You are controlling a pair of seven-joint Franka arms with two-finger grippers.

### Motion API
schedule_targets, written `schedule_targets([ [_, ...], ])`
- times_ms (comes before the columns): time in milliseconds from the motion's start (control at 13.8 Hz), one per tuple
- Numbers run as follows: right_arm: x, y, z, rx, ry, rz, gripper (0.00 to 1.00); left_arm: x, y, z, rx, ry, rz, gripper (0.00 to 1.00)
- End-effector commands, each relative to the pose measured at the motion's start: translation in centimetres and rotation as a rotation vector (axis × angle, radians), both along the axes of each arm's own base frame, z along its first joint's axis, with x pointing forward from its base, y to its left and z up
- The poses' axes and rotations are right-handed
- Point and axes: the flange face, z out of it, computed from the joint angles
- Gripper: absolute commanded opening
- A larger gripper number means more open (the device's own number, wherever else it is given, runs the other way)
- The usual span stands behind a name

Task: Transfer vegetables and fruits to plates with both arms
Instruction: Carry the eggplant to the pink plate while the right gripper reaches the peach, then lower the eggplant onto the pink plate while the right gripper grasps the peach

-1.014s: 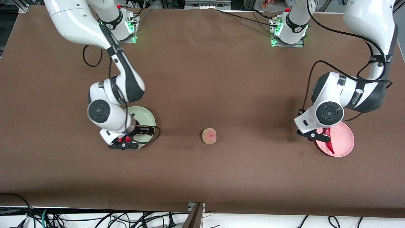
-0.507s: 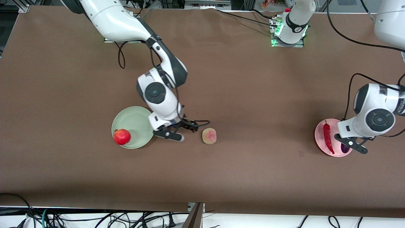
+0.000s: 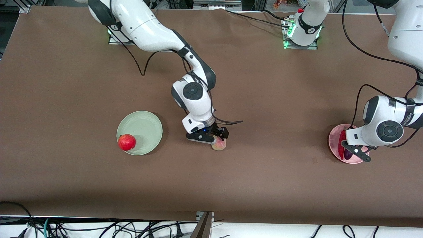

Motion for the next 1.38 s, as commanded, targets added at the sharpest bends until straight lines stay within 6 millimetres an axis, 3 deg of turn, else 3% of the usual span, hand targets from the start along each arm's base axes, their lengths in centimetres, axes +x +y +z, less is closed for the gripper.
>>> schedule_targets([
  [0, -0.6, 1.7, -1.3, -0.018, -0.045, 0.01, 1.0, 0.8, -0.2, 1.5, -0.018, -0.015, -0.015, 1.0],
  [145, -1.0, 2.1, -2.2, -0.026, -0.059, 0.017, 1.0, 1.1, -1.5, 2.7, -0.027, -0.025, -0.029, 1.0],
  [290, -0.9, 2.0, -2.2, -0.033, -0.065, 0.021, 0.98, 1.5, -3.7, 5.6, -0.035, -0.037, -0.067, 1.0],
  [362, -0.8, 1.9, -1.9, -0.033, -0.07, 0.024, 0.87, 1.6, -5.0, 7.4, -0.059, -0.049, -0.062, 1.0],
  [580, 0.3, 0.8, -1.2, -0.047, -0.081, 0.022, 0.39, 2.9, -7.3, 14.6, -0.191, -0.142, 0.03, 1.0],
  [652, 0.6, 0.7, -0.5, -0.043, -0.085, 0.019, 0.29, 2.7, -7.4, 16.8, -0.201, -0.131, 0.059, 1.0],
  [725, 1.2, -0.1, -0.3, -0.052, -0.075, 0.009, 0.26, 2.7, -7.7, 19.5, -0.214, -0.12, 0.081, 1.0],
  [870, 3.0, -2.5, 1.3, -0.078, -0.049, 0.028, 0.26, 2.1, -9.4, 24.6, -0.244, -0.077, 0.098, 1.0],
  [1014, 5.1, -5.7, 4.5, -0.103, -0.006, 0.069, 0.26, 1.2, -9.4, 27.9, -0.228, -0.049, 0.11, 1.0],
  [1159, 6.1, -9.0, 6.3, -0.161, 0.065, 0.156, 0.26, 0.1, -12.7, 31.8, -0.193, -0.081, 0.059, 1.0],
  [1304, 7.3, -13.9, 8.1, -0.201, 0.126, 0.232, 0.26, -0.6, -15.0, 35.6, -0.183, -0.083, 0.043, 1.0],
])
